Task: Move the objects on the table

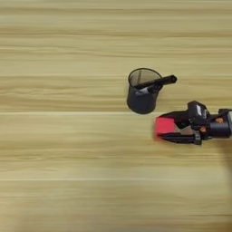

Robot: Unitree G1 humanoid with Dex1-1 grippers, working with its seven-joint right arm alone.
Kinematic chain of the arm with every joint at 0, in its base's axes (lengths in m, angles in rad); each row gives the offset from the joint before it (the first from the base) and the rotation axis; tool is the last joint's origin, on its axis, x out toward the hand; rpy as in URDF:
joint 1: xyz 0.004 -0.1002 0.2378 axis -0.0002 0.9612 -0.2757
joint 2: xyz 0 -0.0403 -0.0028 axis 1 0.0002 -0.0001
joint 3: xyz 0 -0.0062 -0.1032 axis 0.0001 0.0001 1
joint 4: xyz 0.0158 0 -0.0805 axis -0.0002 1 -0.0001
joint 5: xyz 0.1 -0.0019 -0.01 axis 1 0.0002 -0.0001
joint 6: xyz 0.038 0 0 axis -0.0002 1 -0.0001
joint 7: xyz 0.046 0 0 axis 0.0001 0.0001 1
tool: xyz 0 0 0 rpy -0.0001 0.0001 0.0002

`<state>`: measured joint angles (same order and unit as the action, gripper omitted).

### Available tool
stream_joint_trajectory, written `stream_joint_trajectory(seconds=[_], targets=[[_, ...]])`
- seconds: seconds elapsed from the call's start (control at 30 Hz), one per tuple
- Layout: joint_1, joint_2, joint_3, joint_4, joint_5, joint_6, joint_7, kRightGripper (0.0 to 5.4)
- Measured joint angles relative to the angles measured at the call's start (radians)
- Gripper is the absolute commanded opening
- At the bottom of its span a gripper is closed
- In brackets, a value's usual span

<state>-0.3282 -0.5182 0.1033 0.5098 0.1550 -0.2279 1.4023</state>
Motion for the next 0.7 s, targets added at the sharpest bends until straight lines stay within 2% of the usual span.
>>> stream_joint_trajectory(seconds=[0.27,0.7], targets=[[-0.039,0.025,0.008,0.095,-0.018,-0.034,-0.021,2.32],[-0.059,0.039,0.016,0.144,-0.044,-0.078,-0.026,2.32]])
